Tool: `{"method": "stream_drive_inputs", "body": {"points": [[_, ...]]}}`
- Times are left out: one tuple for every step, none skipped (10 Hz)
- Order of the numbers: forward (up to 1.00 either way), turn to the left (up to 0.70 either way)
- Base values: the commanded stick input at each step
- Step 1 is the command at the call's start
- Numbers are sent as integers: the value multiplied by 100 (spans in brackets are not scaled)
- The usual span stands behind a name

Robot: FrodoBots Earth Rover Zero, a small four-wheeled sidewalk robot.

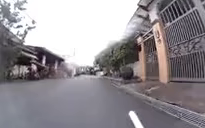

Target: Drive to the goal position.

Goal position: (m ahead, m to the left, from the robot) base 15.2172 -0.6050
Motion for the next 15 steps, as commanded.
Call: {"method": "stream_drive_inputs", "body": {"points": [[85, -15], [85, -18], [85, -21], [85, -23], [85, -24], [85, -11], [85, 0], [85, 0], [85, 0], [85, 0], [85, 0], [85, 0], [85, 0], [85, 0], [85, -4]]}}
